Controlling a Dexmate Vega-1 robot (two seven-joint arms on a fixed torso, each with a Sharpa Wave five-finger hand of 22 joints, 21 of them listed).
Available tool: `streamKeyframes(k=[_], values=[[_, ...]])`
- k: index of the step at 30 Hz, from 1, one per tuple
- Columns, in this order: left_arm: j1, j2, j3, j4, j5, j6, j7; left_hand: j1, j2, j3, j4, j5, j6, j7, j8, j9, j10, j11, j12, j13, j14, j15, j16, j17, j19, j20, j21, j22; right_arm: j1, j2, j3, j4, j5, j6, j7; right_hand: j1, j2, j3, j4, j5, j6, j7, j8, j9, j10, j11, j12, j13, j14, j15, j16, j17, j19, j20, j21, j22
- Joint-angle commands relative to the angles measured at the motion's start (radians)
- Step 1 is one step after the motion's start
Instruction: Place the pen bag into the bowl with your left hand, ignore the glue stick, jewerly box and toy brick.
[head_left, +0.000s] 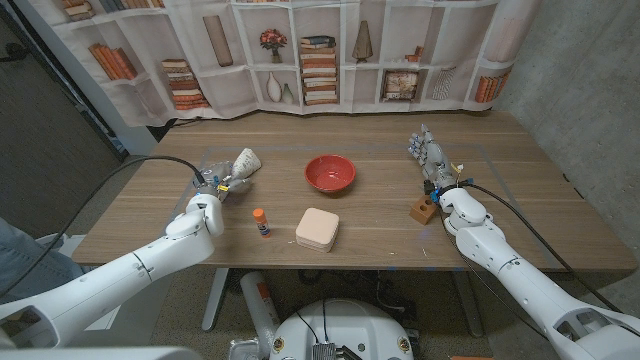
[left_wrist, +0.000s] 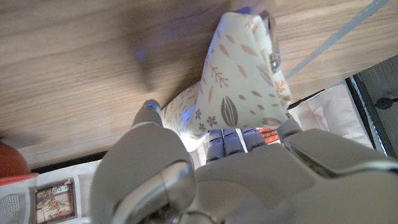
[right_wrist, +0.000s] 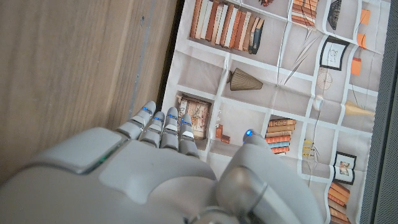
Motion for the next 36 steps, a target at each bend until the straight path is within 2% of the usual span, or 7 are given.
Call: streamKeyframes(k=[1, 4, 13, 19, 29, 31, 36], values=[[-0.022, -0.01, 0.022, 0.009, 0.003, 0.019, -0.012, 0.071, 0.031, 0.026, -0.031, -0.016, 0.025, -0.01, 0.008, 0.003, 0.031, -0.023, 0.006, 0.004, 0.057, -0.018, 0.012, 0.005, 0.101, -0.002, 0.027, 0.006, 0.0, 0.002, 0.001, 0.011, 0.006, 0.001, 0.008, 0.003, 0.002, -0.001, -0.001, 0.0, 0.008, -0.002, -0.001, 0.005, 0.011, 0.0, -0.003, 0.004, 0.013, 0.0, -0.001, 0.006, 0.006, -0.009, -0.006, 0.005], [-0.021, -0.009, 0.021, 0.008, -0.001, 0.017, -0.011, 0.112, 0.054, 0.047, -0.045, -0.032, 0.033, -0.011, 0.007, 0.004, 0.042, -0.031, 0.005, 0.004, 0.085, -0.026, 0.015, 0.008, 0.164, -0.005, 0.043, 0.006, -0.001, 0.002, 0.001, 0.013, 0.006, 0.002, 0.01, 0.003, 0.002, -0.001, -0.002, 0.0, 0.008, -0.002, -0.001, 0.005, 0.012, 0.001, -0.003, 0.004, 0.013, -0.001, -0.001, 0.006, 0.007, -0.009, -0.007, 0.005], [-0.02, -0.012, 0.017, -0.001, -0.011, 0.035, -0.011, 0.22, 0.107, 0.103, -0.075, -0.083, 0.074, -0.028, 0.015, 0.006, 0.077, -0.048, 0.006, 0.006, 0.139, -0.037, 0.02, 0.014, 0.253, -0.009, 0.062, 0.006, -0.004, 0.001, 0.001, 0.013, 0.01, 0.003, 0.016, 0.003, 0.003, -0.002, -0.002, -0.001, 0.012, -0.001, 0.0, 0.005, 0.012, 0.0, -0.003, 0.004, 0.014, -0.001, -0.001, 0.006, 0.009, -0.009, -0.009, 0.005], [-0.016, -0.016, 0.01, -0.007, -0.019, 0.04, 0.001, 0.324, 0.164, 0.173, -0.084, -0.152, 0.133, -0.028, 0.029, 0.011, 0.129, -0.067, 0.015, 0.013, 0.2, -0.041, 0.033, 0.027, 0.328, -0.027, 0.08, 0.008, -0.007, 0.0, 0.001, 0.011, 0.011, 0.003, 0.018, 0.003, 0.003, -0.003, -0.003, -0.001, 0.013, -0.001, 0.001, 0.005, 0.014, 0.0, -0.003, 0.004, 0.017, 0.0, 0.0, 0.006, 0.011, -0.008, -0.011, 0.005], [-0.006, -0.022, -0.015, -0.028, -0.044, 0.044, 0.03, 0.485, 0.189, 0.311, -0.075, -0.183, 0.319, -0.039, 0.087, 0.023, 0.26, -0.088, 0.053, 0.042, 0.347, -0.062, 0.086, 0.078, 0.464, -0.118, 0.143, 0.015, -0.016, -0.004, 0.004, 0.002, 0.016, 0.004, 0.02, 0.002, 0.004, -0.004, -0.003, -0.001, 0.013, -0.002, 0.001, 0.005, 0.014, 0.001, -0.003, 0.004, 0.017, -0.001, -0.001, 0.006, 0.014, -0.008, -0.013, 0.006], [-0.006, -0.027, -0.019, -0.034, -0.049, 0.055, 0.034, 0.503, 0.189, 0.329, -0.073, -0.184, 0.338, -0.041, 0.094, 0.027, 0.272, -0.09, 0.057, 0.048, 0.369, -0.069, 0.095, 0.09, 0.488, -0.138, 0.157, 0.016, -0.017, -0.004, 0.005, 0.001, 0.016, 0.006, 0.02, 0.002, 0.004, -0.004, -0.003, -0.001, 0.014, -0.002, 0.001, 0.005, 0.014, 0.001, -0.003, 0.004, 0.017, 0.0, -0.001, 0.006, 0.014, -0.008, -0.014, 0.006], [-0.007, -0.028, -0.022, -0.044, -0.054, 0.06, 0.043, 0.527, 0.188, 0.352, -0.071, -0.186, 0.364, -0.048, 0.108, 0.036, 0.291, -0.091, 0.063, 0.059, 0.404, -0.079, 0.112, 0.112, 0.52, -0.155, 0.179, 0.018, -0.019, -0.006, 0.006, -0.003, 0.018, 0.006, 0.021, 0.002, 0.004, -0.005, -0.003, -0.001, 0.014, -0.002, 0.0, 0.005, 0.015, 0.003, -0.003, 0.004, 0.018, -0.001, -0.001, 0.006, 0.015, -0.009, -0.015, 0.006]])
